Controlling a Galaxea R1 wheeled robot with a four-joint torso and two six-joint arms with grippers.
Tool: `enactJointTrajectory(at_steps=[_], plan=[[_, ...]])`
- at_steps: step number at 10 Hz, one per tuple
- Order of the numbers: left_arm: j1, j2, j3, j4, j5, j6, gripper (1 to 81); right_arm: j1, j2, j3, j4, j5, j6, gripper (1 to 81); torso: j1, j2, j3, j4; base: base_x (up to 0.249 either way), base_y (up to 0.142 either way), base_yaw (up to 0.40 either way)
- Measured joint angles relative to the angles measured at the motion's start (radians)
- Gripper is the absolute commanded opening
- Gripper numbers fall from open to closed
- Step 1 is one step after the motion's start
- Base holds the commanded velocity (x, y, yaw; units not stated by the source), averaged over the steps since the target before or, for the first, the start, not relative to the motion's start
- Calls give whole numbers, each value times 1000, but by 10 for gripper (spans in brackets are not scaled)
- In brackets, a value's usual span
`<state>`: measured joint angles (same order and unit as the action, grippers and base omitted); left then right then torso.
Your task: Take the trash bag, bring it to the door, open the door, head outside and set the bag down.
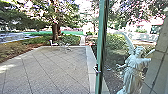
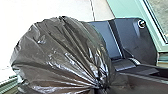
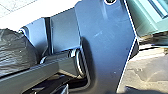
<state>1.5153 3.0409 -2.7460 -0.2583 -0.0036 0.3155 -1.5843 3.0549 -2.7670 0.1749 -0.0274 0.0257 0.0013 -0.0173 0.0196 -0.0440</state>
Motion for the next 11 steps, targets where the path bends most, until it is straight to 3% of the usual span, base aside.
enactJointTrajectory(at_steps=[11], plan=[[0,-1,0,0,0,0,10,2,0,1,0,-2,0,811,0,0,0,0,111,0,0]])
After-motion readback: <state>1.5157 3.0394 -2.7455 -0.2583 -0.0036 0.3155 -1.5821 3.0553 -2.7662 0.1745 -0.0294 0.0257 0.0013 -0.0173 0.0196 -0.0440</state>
